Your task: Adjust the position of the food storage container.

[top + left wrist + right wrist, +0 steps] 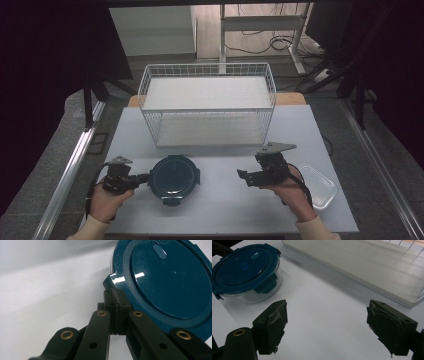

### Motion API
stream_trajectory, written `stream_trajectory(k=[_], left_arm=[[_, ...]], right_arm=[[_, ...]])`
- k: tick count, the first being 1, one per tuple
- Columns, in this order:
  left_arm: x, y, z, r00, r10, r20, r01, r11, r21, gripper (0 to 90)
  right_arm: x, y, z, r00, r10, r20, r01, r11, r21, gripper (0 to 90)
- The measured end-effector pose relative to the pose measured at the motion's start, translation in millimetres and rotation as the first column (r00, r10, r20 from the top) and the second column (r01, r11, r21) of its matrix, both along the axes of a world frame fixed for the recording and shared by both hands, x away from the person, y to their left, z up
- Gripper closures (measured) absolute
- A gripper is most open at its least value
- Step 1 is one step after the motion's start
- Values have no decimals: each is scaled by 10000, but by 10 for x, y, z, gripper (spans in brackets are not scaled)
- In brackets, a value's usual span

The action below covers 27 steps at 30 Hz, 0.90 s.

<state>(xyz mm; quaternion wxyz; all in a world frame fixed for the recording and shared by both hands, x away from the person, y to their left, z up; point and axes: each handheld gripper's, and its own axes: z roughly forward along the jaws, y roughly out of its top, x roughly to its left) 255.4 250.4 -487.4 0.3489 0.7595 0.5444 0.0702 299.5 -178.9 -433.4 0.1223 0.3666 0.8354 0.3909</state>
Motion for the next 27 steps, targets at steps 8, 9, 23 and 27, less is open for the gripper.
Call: stream_trajectory(k=[8,9,23,27], left_arm=[[51,-261,16,9986,-522,-6,522,9986,-17,900],[60,-296,14,9981,-619,-14,618,9981,-68,900],[174,-754,51,9881,-1535,-41,1535,9882,-22,900],[182,-809,50,9861,-1662,-59,1661,9861,-93,900]], right_arm=[[3,14,-20,10000,48,-76,-48,10000,6,166],[4,16,-21,10000,52,-75,-52,10000,6,167],[12,13,-24,9999,43,-103,-42,10000,38,166],[13,9,-23,10000,33,-85,-33,10000,35,166]])
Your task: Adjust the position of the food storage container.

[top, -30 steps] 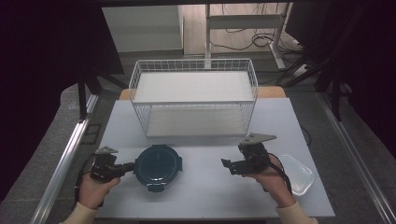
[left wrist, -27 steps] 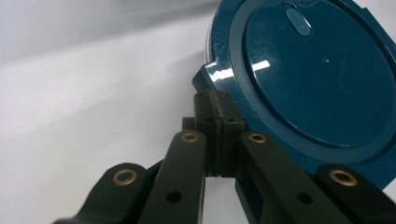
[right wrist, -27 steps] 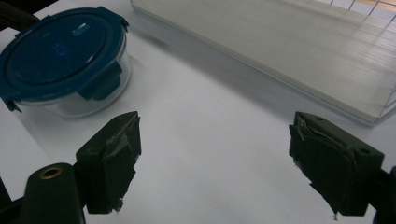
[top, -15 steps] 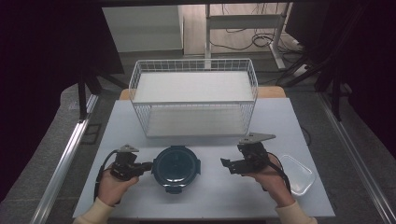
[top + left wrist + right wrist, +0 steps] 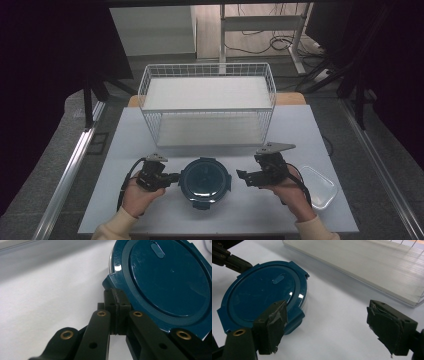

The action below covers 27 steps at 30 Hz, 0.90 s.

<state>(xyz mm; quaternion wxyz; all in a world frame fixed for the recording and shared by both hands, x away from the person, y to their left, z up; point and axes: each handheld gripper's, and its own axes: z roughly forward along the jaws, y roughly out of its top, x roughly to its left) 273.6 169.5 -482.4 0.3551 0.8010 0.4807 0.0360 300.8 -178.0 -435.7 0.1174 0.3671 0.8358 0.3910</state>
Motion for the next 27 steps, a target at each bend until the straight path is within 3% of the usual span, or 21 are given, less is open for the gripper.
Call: stream_trajectory(k=[14,17,18,19,23,27], left_arm=[[12,-86,-5,10000,-98,15,98,9999,-101,900],[36,-35,19,9990,-449,-11,448,9975,-553,900],[40,-13,38,9990,-423,150,431,9974,-579,900],[35,14,68,9986,-137,502,154,9993,-333,900],[-1,127,151,9942,247,1048,-181,9978,-632,866],[-58,214,259,9875,549,1479,-385,9930,-1114,707]], right_arm=[[7,12,-16,10000,32,-44,-32,10000,-4,166],[5,3,-13,10000,-85,34,85,10000,1,167],[5,3,-13,10000,-85,34,85,10000,1,167],[-2,0,-5,9997,-153,215,153,9999,-6,168],[-30,6,53,9983,-220,539,212,9997,153,169],[-36,21,54,9994,-66,350,51,9991,431,168]])
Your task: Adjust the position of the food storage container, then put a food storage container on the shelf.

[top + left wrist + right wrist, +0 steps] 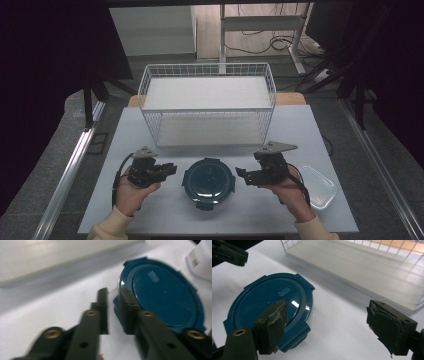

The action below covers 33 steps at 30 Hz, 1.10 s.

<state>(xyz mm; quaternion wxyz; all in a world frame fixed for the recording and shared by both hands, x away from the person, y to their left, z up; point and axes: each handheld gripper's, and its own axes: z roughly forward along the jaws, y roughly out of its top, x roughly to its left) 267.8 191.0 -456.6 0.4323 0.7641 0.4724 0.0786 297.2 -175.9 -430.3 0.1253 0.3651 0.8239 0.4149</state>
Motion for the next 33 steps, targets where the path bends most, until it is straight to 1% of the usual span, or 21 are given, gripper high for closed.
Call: stream_trajectory(k=[2,3,4,7,9,12,14,17,19,21,23,26,28,30,32,33], left_arm=[[0,32,39,10000,78,25,-77,9997,-231,574],[0,45,53,9999,137,22,-136,9994,-321,492],[0,53,61,9998,210,43,-208,9991,-375,446],[10,64,57,9993,379,13,-379,9989,-286,355],[10,66,45,9990,452,-40,-453,9987,-252,316],[12,60,26,9991,405,-153,-408,9989,-221,270],[21,54,19,9990,374,-230,-380,9989,-289,259],[36,38,11,9986,289,-434,-303,9991,-310,208],[45,22,4,9981,237,-566,-256,9992,-319,191],[48,12,9,9977,186,-658,-211,9991,-374,174],[49,2,33,9976,201,-665,-230,9988,-430,167],[64,-20,43,9970,147,-761,-190,9982,-567,153],[84,-53,26,9954,73,-951,-140,9975,-699,141],[107,-93,-10,9929,-42,-1190,-56,9966,-817,123],[120,-120,-37,9905,-143,-1366,19,9959,-903,118],[123,-134,-51,9895,-193,-1432,58,9955,-942,118]], right_arm=[[0,7,-18,9999,47,-98,-47,10000,47,167],[-2,12,-30,9998,74,-172,-73,9999,74,166],[-3,11,-38,9997,109,-201,-107,9999,60,166],[-18,8,-55,9994,156,-319,-151,9998,143,164],[-26,-5,-54,9993,136,-334,-130,9997,194,163],[-28,-19,-46,9995,100,-306,-92,9996,267,158],[-27,-19,-45,9994,91,-321,-81,9994,328,157],[-36,-12,-59,9989,116,-451,-95,9988,473,154],[-41,-5,-78,9982,147,-574,-118,9986,510,148],[-51,10,-103,9971,158,-748,-116,9983,569,140],[-73,27,-120,9953,197,-949,-134,9976,672,131],[-93,43,-129,9923,103,-1235,2,9964,846,110],[-101,48,-137,9882,67,-1533,90,9948,1018,104],[-104,62,-164,9846,-50,-1748,243,9938,1081,94],[-102,78,-202,9794,-121,-2014,368,9922,1192,89],[-100,88,-222,9754,-158,-2199,452,9906,1293,86]])
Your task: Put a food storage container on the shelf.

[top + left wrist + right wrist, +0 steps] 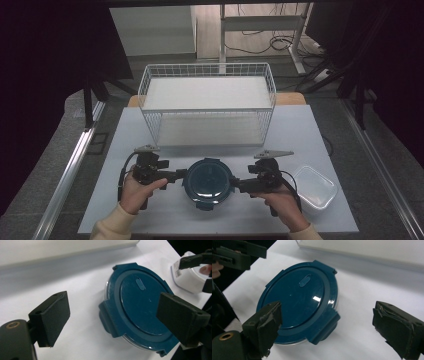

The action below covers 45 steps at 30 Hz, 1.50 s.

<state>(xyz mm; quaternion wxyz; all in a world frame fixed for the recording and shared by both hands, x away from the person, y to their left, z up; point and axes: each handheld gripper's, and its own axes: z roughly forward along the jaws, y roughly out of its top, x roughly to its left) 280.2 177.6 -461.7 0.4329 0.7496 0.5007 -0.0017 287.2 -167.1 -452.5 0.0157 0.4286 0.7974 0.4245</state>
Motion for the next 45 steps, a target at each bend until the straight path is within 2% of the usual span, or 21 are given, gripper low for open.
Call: stream_trajectory(k=[6,7,12,14,17,19,20,22,25,28,32,34,36,38,39,41,42,45], left_arm=[[17,-70,-71,9986,-284,-446,273,9993,-237,118],[29,-82,-92,9977,-358,-573,343,9990,-271,118],[100,-117,-228,9905,-594,-1244,527,9970,-564,118],[121,-120,-250,9896,-604,-1303,535,9970,-559,120],[142,-129,-277,9865,-731,-1465,605,9942,-888,127],[150,-160,-300,9845,-788,-1566,677,9949,-752,132],[157,-182,-319,9821,-894,-1657,763,9936,-839,132],[165,-191,-331,9798,-978,-1742,828,9923,-917,133],[189,-199,-407,9670,-1199,-2247,879,9852,-1472,135],[192,-214,-455,9657,-1116,-2345,816,9876,-1338,143],[194,-239,-475,9612,-1285,-2440,929,9840,-1523,181],[187,-247,-476,9620,-1278,-2414,958,9855,-1399,202],[185,-245,-476,9629,-1190,-2421,857,9859,-1438,218],[188,-233,-477,9615,-1183,-2479,828,9854,-1491,230],[189,-227,-478,9607,-1173,-2516,803,9850,-1527,238],[186,-213,-486,9599,-1081,-2588,655,9836,-1680,251],[183,-204,-491,9594,-1024,-2628,565,9826,-1768,263],[170,-172,-501,9573,-857,-2760,282,9782,-2059,295]], right_arm=[[23,66,-133,9975,-238,-661,258,9993,289,79],[30,104,-192,9956,-245,-904,272,9992,289,79],[46,169,-286,9903,-416,-1328,470,9982,375,68],[49,193,-325,9865,-512,-1556,595,9970,494,65],[52,215,-379,9794,-715,-1890,862,9938,705,65],[51,235,-414,9740,-777,-2130,956,9926,753,65],[50,255,-442,9695,-793,-2320,1025,9907,897,65],[51,261,-451,9681,-808,-2373,1061,9897,959,65],[50,283,-488,9640,-912,-2498,1206,9871,1049,66],[56,293,-528,9580,-906,-2719,1259,9853,1152,70],[55,319,-575,9519,-832,-2950,1256,9838,1276,81],[52,326,-587,9498,-824,-3018,1291,9819,1385,90],[45,327,-604,9437,-837,-3200,1410,9769,1604,115],[40,327,-627,9318,-842,-3531,1563,9710,1808,117],[40,322,-629,9302,-893,-3561,1631,9695,1831,127],[39,306,-618,9308,-992,-3519,1736,9670,1867,161],[36,290,-607,9347,-1071,-3390,1799,9649,1914,195],[31,247,-566,9383,-1374,-3175,2090,9564,2038,280]])
